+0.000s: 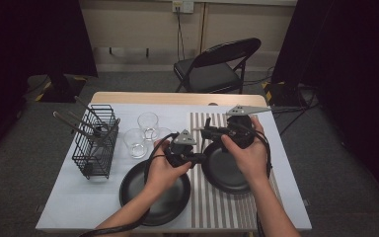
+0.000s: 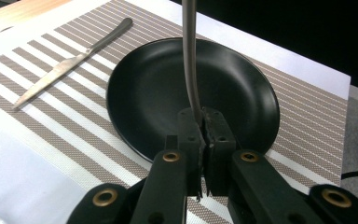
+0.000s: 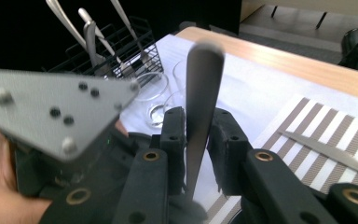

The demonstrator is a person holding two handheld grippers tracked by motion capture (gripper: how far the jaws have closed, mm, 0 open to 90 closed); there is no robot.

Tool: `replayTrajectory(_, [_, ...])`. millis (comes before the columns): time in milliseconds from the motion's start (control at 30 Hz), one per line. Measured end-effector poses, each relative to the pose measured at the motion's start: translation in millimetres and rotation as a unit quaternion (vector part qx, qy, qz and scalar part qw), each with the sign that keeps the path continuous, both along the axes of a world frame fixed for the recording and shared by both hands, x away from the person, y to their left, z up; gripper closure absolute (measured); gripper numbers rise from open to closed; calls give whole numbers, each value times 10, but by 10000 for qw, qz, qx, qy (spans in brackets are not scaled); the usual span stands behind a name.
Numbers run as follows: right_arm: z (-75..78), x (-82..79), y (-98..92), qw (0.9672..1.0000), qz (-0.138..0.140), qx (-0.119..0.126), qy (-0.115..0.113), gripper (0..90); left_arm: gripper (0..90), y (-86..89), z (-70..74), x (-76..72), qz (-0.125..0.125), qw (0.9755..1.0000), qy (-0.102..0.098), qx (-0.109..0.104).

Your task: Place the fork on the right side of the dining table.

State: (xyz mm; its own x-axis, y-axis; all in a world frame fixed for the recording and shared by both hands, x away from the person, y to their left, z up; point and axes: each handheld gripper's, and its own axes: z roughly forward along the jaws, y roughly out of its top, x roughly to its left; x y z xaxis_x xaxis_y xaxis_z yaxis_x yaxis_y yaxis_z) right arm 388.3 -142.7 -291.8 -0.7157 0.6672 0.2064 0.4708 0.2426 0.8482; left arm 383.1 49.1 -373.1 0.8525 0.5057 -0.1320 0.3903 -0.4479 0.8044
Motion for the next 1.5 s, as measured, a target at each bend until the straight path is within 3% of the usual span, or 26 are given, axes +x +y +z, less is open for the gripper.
replayTrajectory(267, [55, -1, 6, 9999, -98, 75, -107, 761, 871, -7, -14, -26, 128, 9999, 38, 45])
replayTrajectory(667, [71, 1, 49, 9997, -166, 72, -142, 780, 871, -10, -20, -57, 337, 9992, -66, 226])
replayTrajectory(833, [54, 1, 43, 9998, -120, 87, -128, 786, 852, -17, -38, -68, 372, 9993, -14, 70])
replayTrajectory(967, [57, -17, 21, 9998, -81, 39, -192, 787, 741, -2, -3, -70, 310, 9995, 55, 6])
replayTrajectory(1133, [58, -29, -42, 9996, -35, 69, -268, 788, 543, 50, 32, -98, 230, 9997, -79, -78])
replayTrajectory(1300, [37, -37, -137, 9995, -9, 99, -288, 788, 421, 137, 38, -107, 196, 9997, 117, -65])
replayTrajectory(1500, [23, -79, -237, 9993, 83, 120, -348, 789, 291, 236, 67, -125, 148, 9998, 115, -40])
